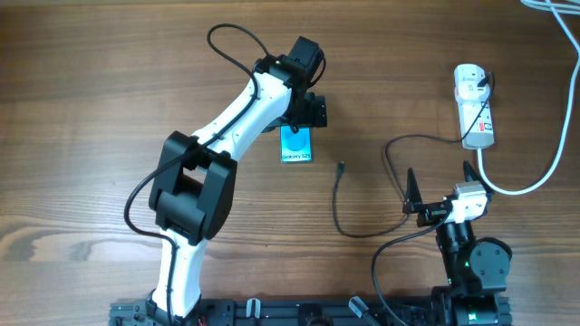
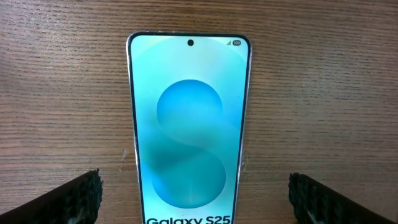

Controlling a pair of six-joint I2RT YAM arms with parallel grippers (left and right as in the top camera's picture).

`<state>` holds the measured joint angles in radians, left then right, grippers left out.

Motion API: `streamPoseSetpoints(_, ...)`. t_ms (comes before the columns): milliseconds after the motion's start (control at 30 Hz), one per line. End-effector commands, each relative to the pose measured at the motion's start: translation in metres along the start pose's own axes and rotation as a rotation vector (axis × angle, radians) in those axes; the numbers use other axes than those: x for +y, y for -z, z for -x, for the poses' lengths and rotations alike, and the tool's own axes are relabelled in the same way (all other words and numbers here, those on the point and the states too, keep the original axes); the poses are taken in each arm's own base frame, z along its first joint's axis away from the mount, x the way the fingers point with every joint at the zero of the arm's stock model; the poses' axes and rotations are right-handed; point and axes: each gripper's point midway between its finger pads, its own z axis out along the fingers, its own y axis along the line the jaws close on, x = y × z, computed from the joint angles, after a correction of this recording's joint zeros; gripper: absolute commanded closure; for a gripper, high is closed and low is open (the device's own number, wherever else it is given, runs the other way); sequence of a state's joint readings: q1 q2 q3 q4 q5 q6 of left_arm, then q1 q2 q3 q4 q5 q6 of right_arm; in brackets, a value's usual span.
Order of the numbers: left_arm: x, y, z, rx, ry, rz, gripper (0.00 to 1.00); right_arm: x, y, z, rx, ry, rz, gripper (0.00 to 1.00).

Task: Plug charger to phone and switch on socket
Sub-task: 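Lower the left gripper and align it over the phone's top edge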

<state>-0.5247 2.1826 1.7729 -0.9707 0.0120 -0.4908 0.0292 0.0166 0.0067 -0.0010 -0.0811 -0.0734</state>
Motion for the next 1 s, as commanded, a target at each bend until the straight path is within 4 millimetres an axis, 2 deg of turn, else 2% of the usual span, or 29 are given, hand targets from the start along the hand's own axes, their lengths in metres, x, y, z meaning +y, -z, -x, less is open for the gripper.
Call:
streamPoseSetpoints(0,0.005,-0.007,-0.002,0.004,-0.017,0.025,0.00,-0.003,0.000,0.000,-0.001,0.005,-0.017,0.00)
streamPoseSetpoints(800,0.004,-0.007,0.003,-0.018,-0.017,0.027,0.00,-0.003,0.000,0.000,-0.001,0.005,-0.017,0.01)
streamPoseSetpoints(967,0.011,-0.017,-0.001,-0.020,-0.020,0.049,0.00,-0.003,0.000,0.000,-0.001,0.005,-0.017,0.00)
